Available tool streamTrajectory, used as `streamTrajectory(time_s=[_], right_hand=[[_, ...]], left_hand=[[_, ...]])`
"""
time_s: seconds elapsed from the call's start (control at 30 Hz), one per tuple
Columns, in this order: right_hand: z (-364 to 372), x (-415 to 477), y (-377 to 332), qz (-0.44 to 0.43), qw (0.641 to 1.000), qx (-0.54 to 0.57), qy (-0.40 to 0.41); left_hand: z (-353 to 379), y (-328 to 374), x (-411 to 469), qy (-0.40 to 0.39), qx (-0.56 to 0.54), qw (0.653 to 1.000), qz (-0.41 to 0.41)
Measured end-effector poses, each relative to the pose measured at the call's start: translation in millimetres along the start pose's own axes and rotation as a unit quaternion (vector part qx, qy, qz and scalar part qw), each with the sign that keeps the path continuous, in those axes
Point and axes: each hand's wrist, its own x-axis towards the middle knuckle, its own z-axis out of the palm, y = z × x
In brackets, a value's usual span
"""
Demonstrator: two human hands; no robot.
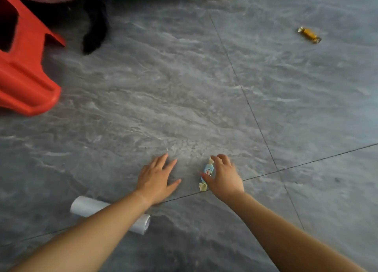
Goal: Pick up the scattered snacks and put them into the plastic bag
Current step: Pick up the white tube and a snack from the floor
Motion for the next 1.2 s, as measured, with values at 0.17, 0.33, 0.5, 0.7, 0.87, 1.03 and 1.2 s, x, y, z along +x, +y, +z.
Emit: streamTrajectory(time_s=[0.17, 0.33, 0.5, 0.7, 0.87, 1.03, 1.2], right_hand=[[26.1, 4.6, 2.6, -0.039, 0.999, -0.029, -0.002], [24.7, -9.6, 30.6, -0.141, 0.989, -0.045, -0.023], [17.9, -21.5, 53.1, -0.057, 0.997, 0.016, 0.047], [29.5, -6.4, 36.4, -0.082, 0.994, 0.031, 0.058], [30.2, 2.2, 24.3, -0.098, 0.992, 0.009, 0.079], [43.0, -1.2, 9.7, -0.118, 0.991, -0.057, 0.007], [55.9, 4.0, -22.7, -0.153, 0.988, 0.007, 0.022]], left_hand=[[24.2, -5.0, -7.2, 0.023, -0.049, 0.998, -0.016], [34.7, 1.4, -7.0, 0.050, -0.033, 0.997, -0.039], [42.4, -0.4, -6.4, 0.059, -0.027, 0.997, -0.035], [46.7, -5.2, -5.1, 0.059, -0.030, 0.997, -0.033], [44.7, -11.3, -6.9, 0.069, -0.041, 0.997, -0.003], [29.0, -23.6, -13.4, 0.004, -0.029, 0.999, 0.039], [13.3, -56.2, -47.4, -0.009, -0.013, 0.999, 0.033]])
